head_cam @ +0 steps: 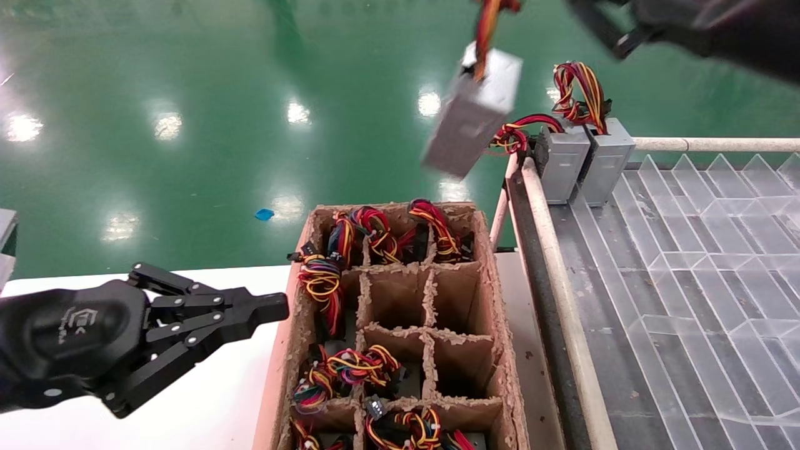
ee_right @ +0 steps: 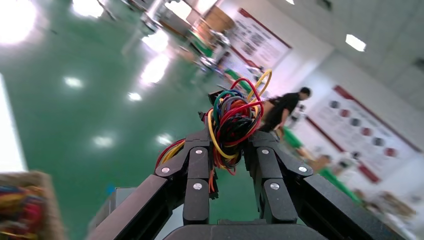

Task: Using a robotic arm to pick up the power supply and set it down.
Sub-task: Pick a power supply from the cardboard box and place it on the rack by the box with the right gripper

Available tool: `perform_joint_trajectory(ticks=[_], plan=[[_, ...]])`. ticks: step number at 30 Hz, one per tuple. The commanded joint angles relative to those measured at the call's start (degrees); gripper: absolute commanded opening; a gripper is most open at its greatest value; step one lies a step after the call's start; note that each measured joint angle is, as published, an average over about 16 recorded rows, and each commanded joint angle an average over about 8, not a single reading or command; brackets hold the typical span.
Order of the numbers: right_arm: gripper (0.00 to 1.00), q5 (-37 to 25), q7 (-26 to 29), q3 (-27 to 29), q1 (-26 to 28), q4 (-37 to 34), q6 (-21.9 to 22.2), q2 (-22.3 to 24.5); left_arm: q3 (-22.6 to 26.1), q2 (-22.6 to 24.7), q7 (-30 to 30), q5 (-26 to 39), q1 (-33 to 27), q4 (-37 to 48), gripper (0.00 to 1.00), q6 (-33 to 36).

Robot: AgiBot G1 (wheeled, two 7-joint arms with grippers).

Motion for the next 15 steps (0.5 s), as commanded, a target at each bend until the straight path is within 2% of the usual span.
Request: perform_joint_trajectory(ticks=[1, 8, 15], plan=[[0.00, -0.81, -1.04, 0.46, 1.04, -0.60, 0.60, 0.52, 0.00, 0.00, 0.00, 0.00, 0.00, 0.00, 0.00, 0.00], [0.00, -4.57, -1.52, 0.61, 2.04, -4.55, 2.15, 3.91, 0.00, 0.00, 0.00, 0.00, 0.00, 0.00, 0.00, 0.00], [0.00, -5.72, -2.18, 1.07, -0.50, -9.13, 1.73, 7.85, 0.00, 0.00, 0.00, 0.00, 0.00, 0.00, 0.00, 0.00]])
